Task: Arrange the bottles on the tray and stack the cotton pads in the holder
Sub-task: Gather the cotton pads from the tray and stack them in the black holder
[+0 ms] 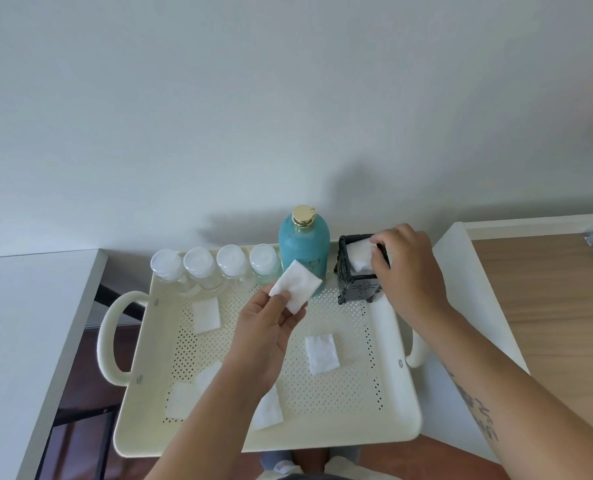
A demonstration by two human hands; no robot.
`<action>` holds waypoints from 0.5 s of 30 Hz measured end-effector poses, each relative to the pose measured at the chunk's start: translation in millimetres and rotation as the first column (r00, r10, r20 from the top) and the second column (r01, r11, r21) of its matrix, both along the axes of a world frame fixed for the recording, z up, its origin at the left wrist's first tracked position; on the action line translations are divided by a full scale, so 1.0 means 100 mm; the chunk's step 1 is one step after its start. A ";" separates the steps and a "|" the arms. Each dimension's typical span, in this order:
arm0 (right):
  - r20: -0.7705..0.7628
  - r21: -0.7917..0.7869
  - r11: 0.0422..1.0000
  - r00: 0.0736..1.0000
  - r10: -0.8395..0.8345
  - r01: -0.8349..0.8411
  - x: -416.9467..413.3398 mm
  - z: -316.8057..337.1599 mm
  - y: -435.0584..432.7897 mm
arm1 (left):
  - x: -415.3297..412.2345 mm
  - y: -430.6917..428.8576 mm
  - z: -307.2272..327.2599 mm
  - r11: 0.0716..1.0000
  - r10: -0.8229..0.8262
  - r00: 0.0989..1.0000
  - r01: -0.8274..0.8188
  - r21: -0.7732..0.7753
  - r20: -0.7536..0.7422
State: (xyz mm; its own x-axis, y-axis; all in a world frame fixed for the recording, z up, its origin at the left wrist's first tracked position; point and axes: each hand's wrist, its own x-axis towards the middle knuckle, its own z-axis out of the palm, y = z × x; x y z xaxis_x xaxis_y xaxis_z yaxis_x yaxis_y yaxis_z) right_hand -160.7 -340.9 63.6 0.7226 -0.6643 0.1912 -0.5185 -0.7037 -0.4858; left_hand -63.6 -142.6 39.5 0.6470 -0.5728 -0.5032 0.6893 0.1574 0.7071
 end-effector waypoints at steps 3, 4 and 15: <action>-0.014 -0.114 0.985 0.992 0.128 -0.129 -0.04 0.02 0.03 | -0.01 -0.01 0.01 1.000 0.001 1.000 -0.001 0.016 -0.005; -0.040 -0.139 0.976 0.986 0.162 -0.166 -0.06 0.00 0.04 | -0.01 -0.01 0.01 1.000 0.002 1.000 -0.002 0.018 -0.005; -0.202 -0.127 0.961 0.955 0.219 -0.247 -0.15 -0.14 0.08 | -0.07 -0.01 0.00 1.000 -0.023 0.999 0.023 0.010 -0.042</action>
